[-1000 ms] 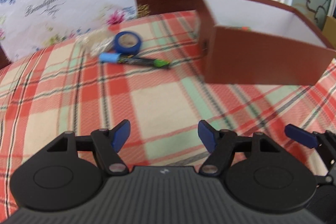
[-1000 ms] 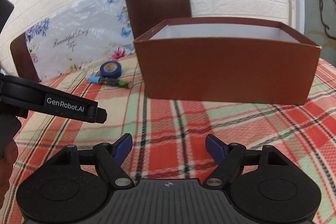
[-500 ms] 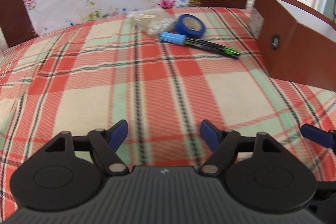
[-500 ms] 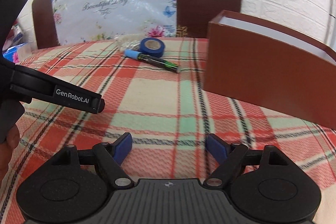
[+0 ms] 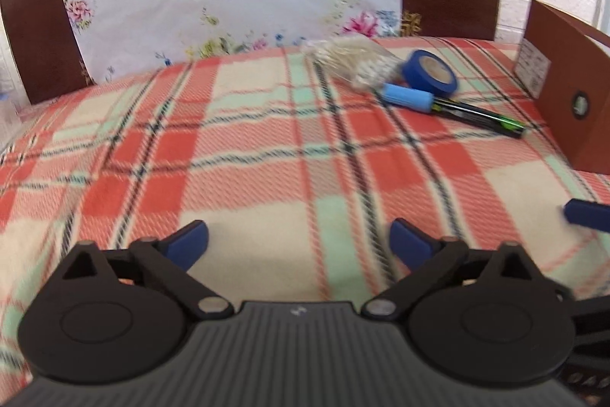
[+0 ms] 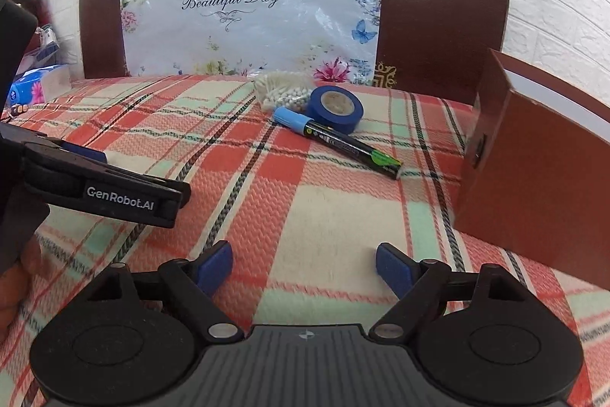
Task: Organize objects
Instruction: 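Move the right gripper to the blue-capped marker and grasp it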
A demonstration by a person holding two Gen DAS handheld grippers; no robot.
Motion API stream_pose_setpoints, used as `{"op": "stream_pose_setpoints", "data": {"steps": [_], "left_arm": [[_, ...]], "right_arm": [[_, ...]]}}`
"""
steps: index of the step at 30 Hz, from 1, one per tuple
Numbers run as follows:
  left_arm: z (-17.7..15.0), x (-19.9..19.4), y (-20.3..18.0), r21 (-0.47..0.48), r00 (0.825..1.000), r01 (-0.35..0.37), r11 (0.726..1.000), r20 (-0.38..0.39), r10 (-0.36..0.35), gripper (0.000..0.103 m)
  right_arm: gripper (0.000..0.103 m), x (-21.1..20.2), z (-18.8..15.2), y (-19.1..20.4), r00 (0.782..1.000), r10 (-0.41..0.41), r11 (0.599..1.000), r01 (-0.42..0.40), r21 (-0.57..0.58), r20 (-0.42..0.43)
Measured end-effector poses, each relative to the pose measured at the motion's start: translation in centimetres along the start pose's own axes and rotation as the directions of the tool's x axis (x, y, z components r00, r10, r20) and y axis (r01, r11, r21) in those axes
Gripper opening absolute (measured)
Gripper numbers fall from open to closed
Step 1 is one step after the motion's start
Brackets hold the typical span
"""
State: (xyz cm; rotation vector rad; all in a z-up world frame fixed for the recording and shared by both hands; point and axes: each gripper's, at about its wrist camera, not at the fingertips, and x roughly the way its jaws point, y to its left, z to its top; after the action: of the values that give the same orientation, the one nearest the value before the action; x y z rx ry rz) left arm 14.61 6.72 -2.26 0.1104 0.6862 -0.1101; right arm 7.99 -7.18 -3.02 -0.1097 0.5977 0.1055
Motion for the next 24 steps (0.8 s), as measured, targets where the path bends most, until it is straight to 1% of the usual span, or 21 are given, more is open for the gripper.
{"op": "stream_pose_setpoints", "data": {"steps": [1,4,7,10,13,15,16,17,18,19,20,21,22,23,24], "left_arm": [[0.2,0.3,0.5,-0.006,1.000,0.007,1.000,0.004,-0.007,0.103],[0.7,1.2,1.5,-0.017,1.000,-0.001,1.000,0.020,0.001,0.103],[1.0,1.9,2.1,-0.037,1.000,-0.010,0.999,0.029,0.011,0.103],[1.2,2.2,2.6,-0.056,0.999,-0.010,0.998,0.032,0.012,0.103],[1.0,2.3,2.7,-0.060,0.999,-0.009,0.998,0.041,0.011,0.103],[1.0,2.3,2.7,-0.063,0.999,-0.006,0.998,0.045,0.009,0.103],[1.0,2.3,2.7,-0.064,0.999,-0.006,0.998,0.046,0.009,0.103],[1.0,2.3,2.8,-0.066,0.999,-0.007,0.998,0.047,0.010,0.103],[1.0,2.4,2.7,-0.067,0.999,-0.008,0.998,0.047,0.011,0.103],[1.1,2.4,2.7,-0.067,0.999,-0.009,0.998,0.045,0.012,0.103],[1.1,2.5,2.7,-0.067,0.999,-0.011,0.998,0.045,0.014,0.103],[1.1,2.5,2.7,-0.067,0.999,-0.012,0.998,0.045,0.015,0.103],[1.1,2.5,2.7,-0.067,0.999,-0.011,0.998,0.045,0.014,0.103],[1.1,2.5,2.7,-0.067,0.999,-0.011,0.998,0.045,0.014,0.103],[1.1,2.5,2.7,-0.066,0.999,-0.011,0.998,0.045,0.014,0.103]], "right_arm": [[0.080,0.3,0.2,0.1,1.000,-0.002,1.000,0.002,-0.010,0.003],[0.080,0.9,0.9,0.1,1.000,-0.015,0.999,0.015,-0.039,0.020],[0.077,1.5,1.5,0.2,0.997,-0.050,0.996,0.054,-0.071,0.060],[0.077,2.3,2.5,0.0,0.991,-0.080,0.990,0.092,-0.103,0.108],[0.077,3.8,3.9,-0.6,0.984,-0.120,0.982,0.137,-0.127,0.134],[0.077,5.2,4.8,-1.3,0.982,-0.137,0.980,0.154,-0.129,0.130],[0.077,6.1,5.3,-1.6,0.984,-0.136,0.980,0.150,-0.129,0.114],[0.077,7.1,5.6,-2.0,0.990,-0.120,0.983,0.129,-0.128,0.077],[0.076,8.3,5.9,-2.6,0.996,-0.082,0.990,0.083,-0.111,0.018],[0.076,8.7,6.2,-3.6,0.999,-0.035,0.998,0.035,-0.053,0.005],[0.075,9.0,6.4,-4.5,1.000,0.012,1.000,-0.011,0.008,-0.022],[0.076,9.0,6.4,-5.3,0.999,0.047,0.998,-0.046,0.054,-0.027],[0.068,8.8,6.2,-5.4,0.998,0.061,0.997,-0.060,0.050,-0.022],[0.063,8.3,5.9,-5.0,0.998,0.063,0.998,-0.062,0.024,-0.017],[0.047,7.6,5.4,-4.4,0.998,0.068,0.998,-0.068,0.002,-0.013]]}}
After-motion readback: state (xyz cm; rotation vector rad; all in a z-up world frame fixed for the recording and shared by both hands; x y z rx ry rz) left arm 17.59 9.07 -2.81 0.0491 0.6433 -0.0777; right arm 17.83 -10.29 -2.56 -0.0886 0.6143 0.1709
